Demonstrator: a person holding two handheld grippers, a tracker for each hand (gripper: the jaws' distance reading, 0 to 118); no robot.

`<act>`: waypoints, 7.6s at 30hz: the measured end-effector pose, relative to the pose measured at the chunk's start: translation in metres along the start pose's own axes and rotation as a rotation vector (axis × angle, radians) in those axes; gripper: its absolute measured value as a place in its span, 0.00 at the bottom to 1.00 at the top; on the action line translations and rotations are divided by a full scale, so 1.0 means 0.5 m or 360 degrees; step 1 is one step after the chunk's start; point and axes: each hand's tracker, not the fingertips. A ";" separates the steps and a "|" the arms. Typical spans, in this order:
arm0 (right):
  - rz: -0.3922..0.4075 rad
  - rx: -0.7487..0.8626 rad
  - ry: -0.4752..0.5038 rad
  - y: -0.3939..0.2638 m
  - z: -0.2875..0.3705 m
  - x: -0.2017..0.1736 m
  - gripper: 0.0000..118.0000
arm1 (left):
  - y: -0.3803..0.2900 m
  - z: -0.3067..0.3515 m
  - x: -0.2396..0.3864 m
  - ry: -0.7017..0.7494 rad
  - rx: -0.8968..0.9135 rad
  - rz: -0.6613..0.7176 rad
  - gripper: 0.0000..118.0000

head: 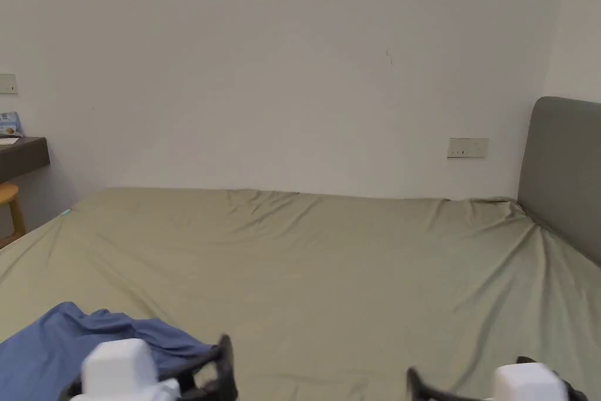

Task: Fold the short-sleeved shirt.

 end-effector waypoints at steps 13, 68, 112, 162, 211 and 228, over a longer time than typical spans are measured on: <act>0.0360 0.0028 -0.0037 -0.039 -0.014 -0.021 1.00 | -0.025 0.000 0.028 0.0099 0.0014 -0.0455 1.00; 0.0463 -0.0117 0.0900 -0.100 -0.086 -0.397 0.01 | 0.052 0.294 -0.258 0.0970 0.0092 -0.0645 0.00; 0.0572 -0.0529 0.0556 -0.216 -0.426 -0.165 0.01 | -0.081 -0.740 -0.443 0.0525 -0.1131 -0.0794 0.00; 0.0432 -0.0425 -0.0017 -0.138 -0.047 0.113 0.01 | -0.137 -0.078 -0.081 -0.0084 -0.0623 -0.0505 0.00; 0.0322 -0.1020 -0.0435 -0.221 -0.307 0.533 0.83 | -0.175 -0.378 -0.165 -0.0044 -0.0885 -0.0561 0.03; 0.0242 -0.0681 -0.0370 -0.110 -0.243 0.457 0.03 | -0.037 -0.376 -0.131 -0.0094 -0.0716 -0.0386 0.02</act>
